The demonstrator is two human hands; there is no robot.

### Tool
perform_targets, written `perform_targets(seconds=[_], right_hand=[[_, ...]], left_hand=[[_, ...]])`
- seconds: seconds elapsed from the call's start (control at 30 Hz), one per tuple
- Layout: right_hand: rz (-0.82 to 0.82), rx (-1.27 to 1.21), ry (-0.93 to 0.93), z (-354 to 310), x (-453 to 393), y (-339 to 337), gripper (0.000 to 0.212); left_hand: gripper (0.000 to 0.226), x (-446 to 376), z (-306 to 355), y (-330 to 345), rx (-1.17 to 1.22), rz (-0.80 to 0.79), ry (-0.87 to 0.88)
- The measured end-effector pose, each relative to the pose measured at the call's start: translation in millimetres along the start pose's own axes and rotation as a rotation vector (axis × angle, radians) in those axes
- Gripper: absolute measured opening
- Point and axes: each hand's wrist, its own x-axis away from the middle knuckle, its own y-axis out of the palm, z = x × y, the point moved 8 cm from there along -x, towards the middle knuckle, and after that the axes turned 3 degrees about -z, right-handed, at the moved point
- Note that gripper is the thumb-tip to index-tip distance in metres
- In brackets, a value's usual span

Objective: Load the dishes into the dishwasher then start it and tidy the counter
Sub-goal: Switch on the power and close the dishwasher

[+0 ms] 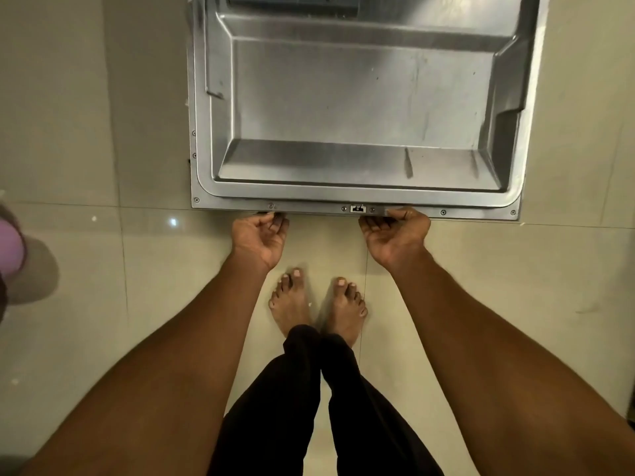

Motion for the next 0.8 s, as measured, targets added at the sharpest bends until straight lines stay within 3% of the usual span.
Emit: perform_targets(seconds=[0.13,0.3,0.43,0.67,0.8], right_hand=[[-0.049,-0.02,0.03,-8.7,28.1,-4.0,0.056],[-0.072,-0.018,0.032,-20.7,84.2,-6.1,0.034],[-0.1,-0.058,0.0,-37.3,144.8,0.0,0.036],[-0.236,-0.095,-0.07,-85.9,252.5,41.2,0.024],[-0.308,-0.044,-0.134,-119.7,304.9,78.3,0.024]], left_hand=[[0.031,26.8,-1.8,-5.8,-0.015,-0.004,0.018],[0.045,82.2,8.5,4.7,0.005,-0.051,0.068],[0.058,140.1,23.4,22.2,0.009,-0.122,0.072],[0.024,233.2,70.2,77.5,-0.033,-0.252,0.142],[0.029,284.5,104.6,130.0,-0.096,-0.352,0.232]])
